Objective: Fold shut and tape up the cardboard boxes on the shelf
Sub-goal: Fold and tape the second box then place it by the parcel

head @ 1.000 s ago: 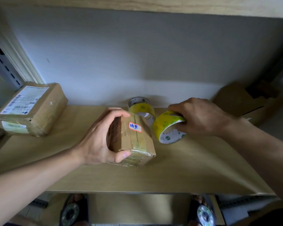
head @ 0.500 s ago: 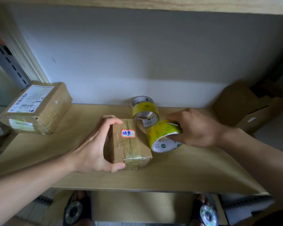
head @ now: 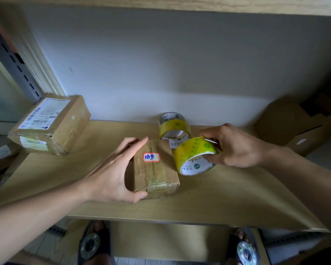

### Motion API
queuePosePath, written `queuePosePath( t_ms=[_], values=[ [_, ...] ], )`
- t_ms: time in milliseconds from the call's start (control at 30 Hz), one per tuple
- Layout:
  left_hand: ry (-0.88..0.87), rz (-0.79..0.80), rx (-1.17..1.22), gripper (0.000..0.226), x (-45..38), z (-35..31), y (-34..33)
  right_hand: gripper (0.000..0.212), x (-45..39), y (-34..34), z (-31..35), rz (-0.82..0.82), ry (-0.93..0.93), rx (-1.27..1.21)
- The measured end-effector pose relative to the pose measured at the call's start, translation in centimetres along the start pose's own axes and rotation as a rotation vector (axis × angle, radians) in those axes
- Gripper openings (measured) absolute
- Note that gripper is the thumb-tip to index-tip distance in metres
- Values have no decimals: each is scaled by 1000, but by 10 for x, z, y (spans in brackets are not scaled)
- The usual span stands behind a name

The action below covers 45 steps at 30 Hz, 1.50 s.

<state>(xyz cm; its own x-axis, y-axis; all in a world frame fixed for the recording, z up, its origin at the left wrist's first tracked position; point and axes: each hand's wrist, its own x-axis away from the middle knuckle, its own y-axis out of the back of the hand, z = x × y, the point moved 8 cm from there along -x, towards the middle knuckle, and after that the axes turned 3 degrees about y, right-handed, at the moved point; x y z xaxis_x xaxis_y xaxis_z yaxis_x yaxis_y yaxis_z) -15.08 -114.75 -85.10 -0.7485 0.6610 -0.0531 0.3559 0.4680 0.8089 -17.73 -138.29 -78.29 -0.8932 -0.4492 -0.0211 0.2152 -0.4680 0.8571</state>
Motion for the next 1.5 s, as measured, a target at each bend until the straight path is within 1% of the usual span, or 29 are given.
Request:
queuePosePath(
  t_ms=[100,167,267,367,467,533,600,633,833,933,1033,1133,1167,1233,1300,1367,1433,1500],
  values=[
    [15,-16,-3,131,2,2,0,33,1,6,-13,3,-32,97],
    [29,-21,8,131,3,4,-1,25,5,13,-27,10,-91,196],
    [36,-15,26,131,4,4,-3,29,9,7,-38,56,-149,305],
    [35,-3,36,132,4,5,-4,30,4,0,-36,69,-156,384],
    [33,10,16,133,3,4,-5,36,1,-2,-33,91,-160,439],
    [42,26,-1,134,3,3,-5,31,1,-6,-31,125,-152,475],
    [51,52,-36,136,3,3,-5,23,0,-9,-28,144,-138,514],
    [54,67,-64,138,3,2,-4,22,-1,-10,-26,147,-128,528],
    [81,210,-311,146,-1,-10,5,22,-1,-10,-20,136,-111,566],
    [95,214,-357,149,-11,-31,11,25,0,-11,-21,141,-120,552],
    [76,177,-411,146,-27,-57,4,23,-1,-11,-20,145,-125,554],
    [126,251,-459,143,-36,-66,-12,24,-2,-12,-18,154,-124,555],
    [139,260,-479,140,-38,-67,-16,27,-2,-12,-19,155,-126,555],
    [123,213,-542,128,-44,-70,-16,29,0,-11,-19,159,-136,560],
    [113,177,-583,118,-48,-70,-13,25,1,-9,-19,153,-138,556],
    [96,170,-596,113,-48,-70,-11,23,3,-8,-19,149,-140,534],
    [58,153,-548,110,-45,-73,-7,24,4,-6,-18,139,-149,495],
    [34,138,-417,110,-38,-75,1,26,4,0,-13,106,-146,457]
  ],
)
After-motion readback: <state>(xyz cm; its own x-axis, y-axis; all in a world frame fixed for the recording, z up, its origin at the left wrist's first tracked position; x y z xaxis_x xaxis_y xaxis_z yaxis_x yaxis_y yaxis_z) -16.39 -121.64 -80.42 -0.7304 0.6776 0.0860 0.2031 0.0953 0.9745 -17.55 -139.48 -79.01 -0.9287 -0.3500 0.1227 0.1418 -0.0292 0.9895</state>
